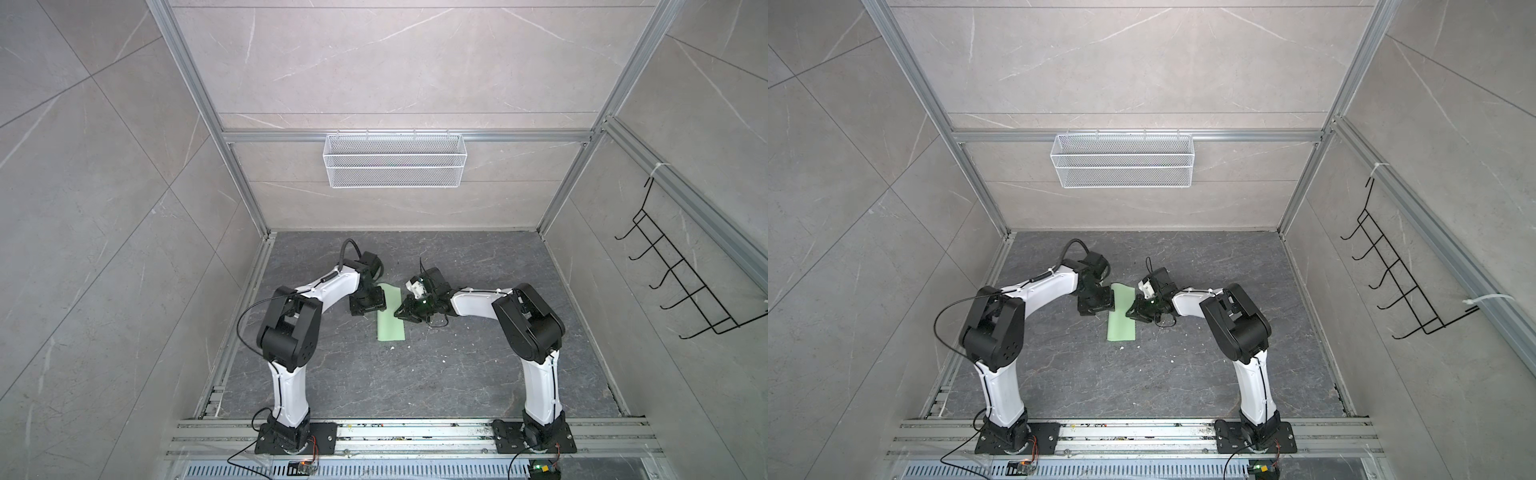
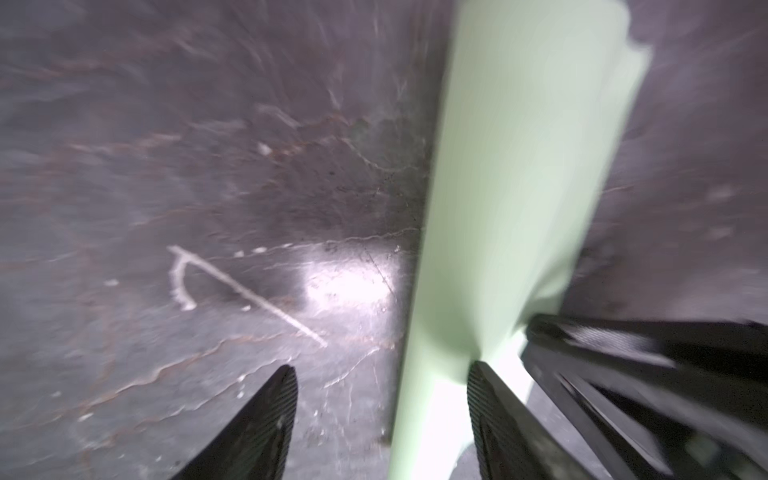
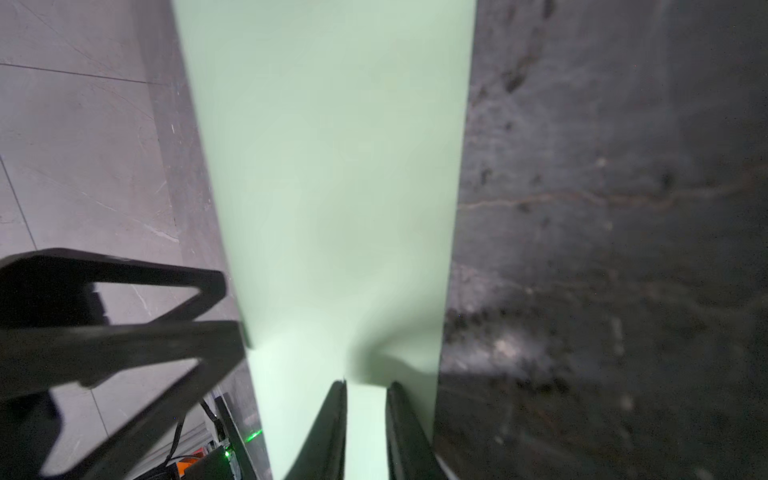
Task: Fold a paper plane with a square sheet of paper (pick it up from the middle)
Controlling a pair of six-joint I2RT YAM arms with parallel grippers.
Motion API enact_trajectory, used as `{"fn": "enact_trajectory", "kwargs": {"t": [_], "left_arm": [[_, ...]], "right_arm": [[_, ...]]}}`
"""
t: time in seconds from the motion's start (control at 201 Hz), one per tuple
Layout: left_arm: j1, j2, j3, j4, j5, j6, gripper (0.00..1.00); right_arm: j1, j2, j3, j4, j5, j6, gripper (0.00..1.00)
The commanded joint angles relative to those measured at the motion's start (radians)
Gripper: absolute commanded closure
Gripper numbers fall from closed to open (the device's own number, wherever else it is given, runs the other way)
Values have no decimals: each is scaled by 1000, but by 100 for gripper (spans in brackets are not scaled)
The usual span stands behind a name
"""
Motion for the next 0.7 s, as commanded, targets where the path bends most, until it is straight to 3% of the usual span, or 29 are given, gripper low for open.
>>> {"fn": "enact_trajectory", "kwargs": {"t": [0.0, 0.095, 0.249, 0.428, 0.692], "left_arm": [[33, -131, -69, 213, 203, 22, 37], [34, -148, -121, 329, 315, 23, 47], [32, -114, -170, 404, 409, 17, 62], [32, -50, -174, 349, 390, 44, 74], [33, 19, -174, 302, 306, 63, 81]], "right_arm": [[-1, 57, 11, -167, 102, -42, 78], [1, 64, 23, -183, 107, -40, 78], [5, 68, 38, -185, 98, -33, 79], [9, 70, 45, -184, 99, -30, 79], [10, 79, 46, -195, 106, -32, 78]]}}
